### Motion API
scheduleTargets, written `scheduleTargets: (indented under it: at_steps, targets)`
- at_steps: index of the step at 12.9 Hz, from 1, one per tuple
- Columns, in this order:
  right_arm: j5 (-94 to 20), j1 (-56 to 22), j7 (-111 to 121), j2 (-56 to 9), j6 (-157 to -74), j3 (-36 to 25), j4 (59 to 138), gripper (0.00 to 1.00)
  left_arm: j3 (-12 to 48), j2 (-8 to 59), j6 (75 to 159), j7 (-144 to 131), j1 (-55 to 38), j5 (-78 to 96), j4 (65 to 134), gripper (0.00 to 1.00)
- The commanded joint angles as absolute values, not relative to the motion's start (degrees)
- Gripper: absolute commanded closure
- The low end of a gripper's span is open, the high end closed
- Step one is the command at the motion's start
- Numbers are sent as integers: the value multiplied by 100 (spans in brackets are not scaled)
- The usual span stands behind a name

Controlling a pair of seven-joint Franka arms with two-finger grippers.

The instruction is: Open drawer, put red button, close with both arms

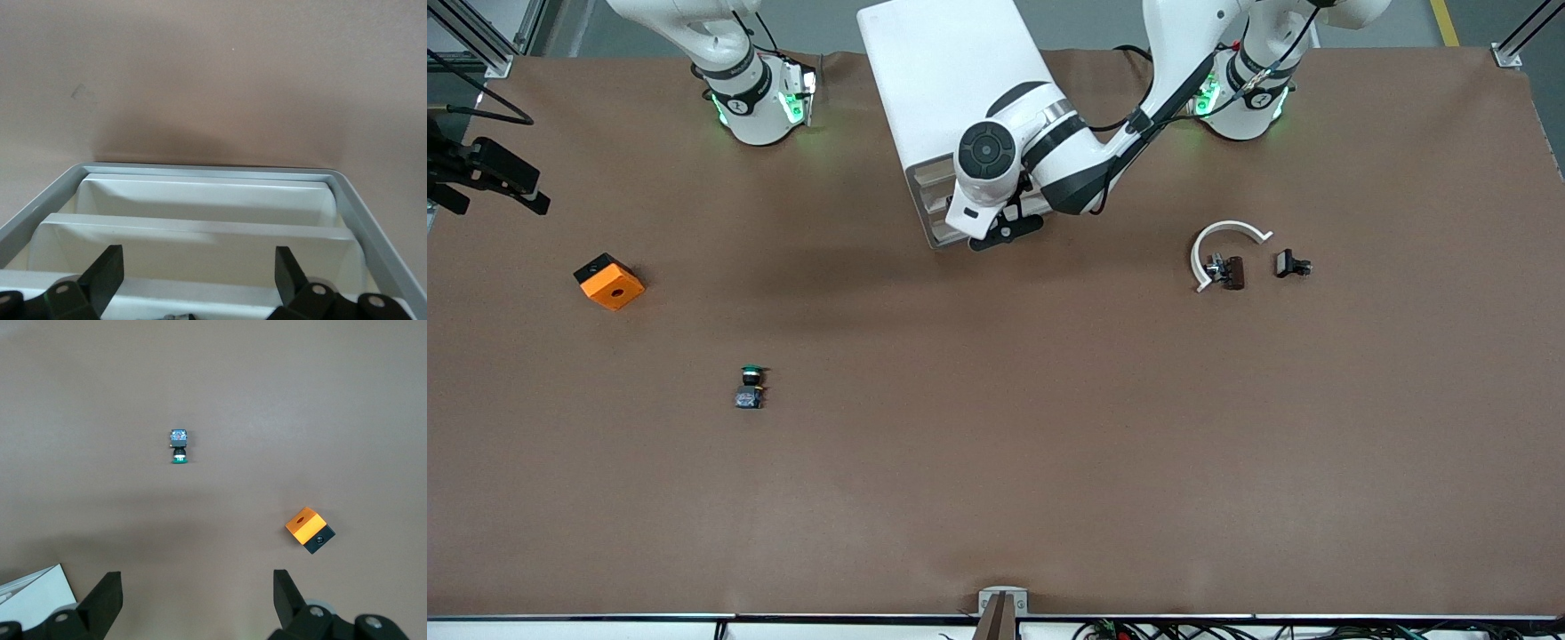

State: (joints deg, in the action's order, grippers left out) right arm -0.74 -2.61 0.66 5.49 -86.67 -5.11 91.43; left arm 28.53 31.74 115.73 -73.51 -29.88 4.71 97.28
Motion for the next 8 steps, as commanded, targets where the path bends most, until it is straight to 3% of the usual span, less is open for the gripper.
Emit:
scheduleTargets:
  at_steps: [1,8]
  targets:
    - [-114,-246,-18,782,-8684,-501,9387,0,2883,3015,11514,-7383,-2700,571,9581,0]
    - [-114,-255,-18,817,-8675,-501,9483,0,2874,2673,11487,-6260,-1417,-17,9158,0]
